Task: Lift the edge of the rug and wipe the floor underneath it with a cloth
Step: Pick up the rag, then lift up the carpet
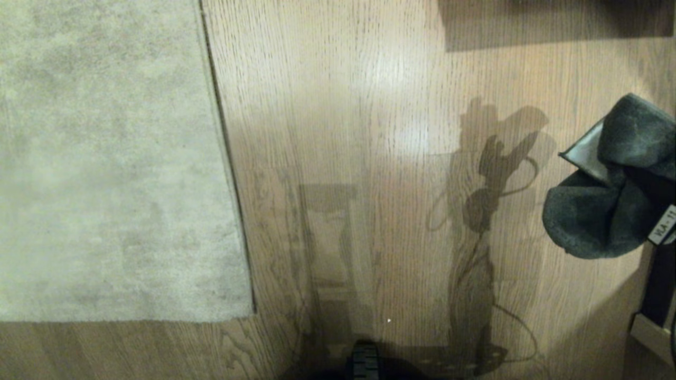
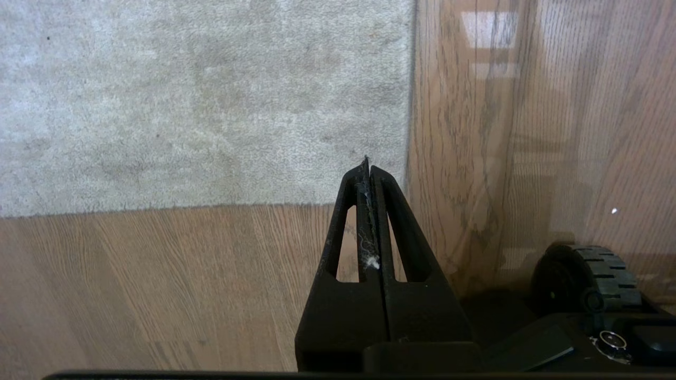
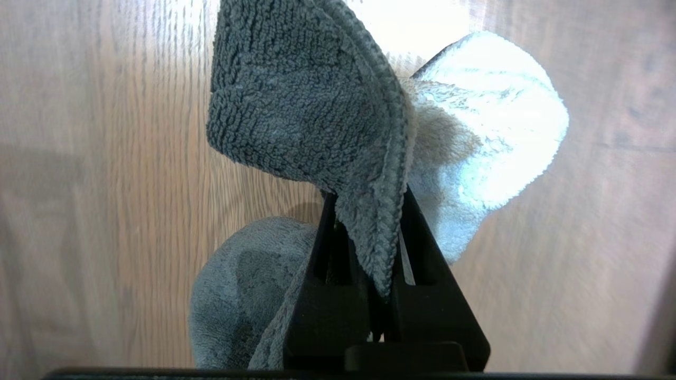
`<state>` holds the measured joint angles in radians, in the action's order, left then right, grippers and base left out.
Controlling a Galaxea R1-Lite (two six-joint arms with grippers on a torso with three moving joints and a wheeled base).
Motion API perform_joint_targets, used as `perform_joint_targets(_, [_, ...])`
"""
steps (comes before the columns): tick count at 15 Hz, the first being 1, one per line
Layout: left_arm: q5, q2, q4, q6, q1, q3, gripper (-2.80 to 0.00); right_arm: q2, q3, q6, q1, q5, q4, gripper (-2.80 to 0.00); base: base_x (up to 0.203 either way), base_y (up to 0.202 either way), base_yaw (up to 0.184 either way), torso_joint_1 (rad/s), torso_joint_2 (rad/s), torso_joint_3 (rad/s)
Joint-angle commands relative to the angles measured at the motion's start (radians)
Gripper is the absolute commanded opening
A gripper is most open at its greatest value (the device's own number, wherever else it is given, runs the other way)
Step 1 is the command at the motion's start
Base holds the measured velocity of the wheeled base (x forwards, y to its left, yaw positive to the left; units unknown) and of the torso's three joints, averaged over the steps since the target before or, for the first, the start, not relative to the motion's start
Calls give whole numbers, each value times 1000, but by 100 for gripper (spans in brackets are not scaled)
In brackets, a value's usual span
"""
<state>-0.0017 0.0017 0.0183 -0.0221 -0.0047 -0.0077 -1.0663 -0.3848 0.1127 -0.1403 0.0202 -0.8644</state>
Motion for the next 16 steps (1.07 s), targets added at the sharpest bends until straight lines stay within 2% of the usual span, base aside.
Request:
perform_joint_targets(1, [1, 0, 0, -1, 0, 0, -280, 171, 45, 7, 6, 1, 50, -280, 0, 0, 0, 0, 0, 0])
perform_joint_targets(5, [0, 0, 0, -1, 0, 0, -280, 431, 86, 28, 3, 2, 296, -280, 0, 0, 0, 0, 0, 0])
perform_joint_targets(7, [0, 0, 0, -1, 0, 0, -280, 517, 169, 27, 0, 0, 353, -280, 0, 0, 0, 0, 0, 0])
perform_joint_targets(9, [0, 0, 0, -1, 0, 0, -280, 558, 271, 16, 14, -3, 354, -280, 0, 0, 0, 0, 0, 0])
perform_joint_targets(12, [0, 0, 0, -1, 0, 0, -280, 660, 374, -25, 79, -3, 367, -280, 0, 0, 0, 0, 0, 0])
perform_joint_targets(14, [0, 0, 0, -1, 0, 0, -280, 757, 382, -31, 156, -21, 480, -280, 0, 0, 0, 0, 0, 0])
perform_joint_targets(16, [0, 0, 0, -1, 0, 0, -280, 798, 385, -26, 192, -45, 640, -280, 0, 0, 0, 0, 0, 0])
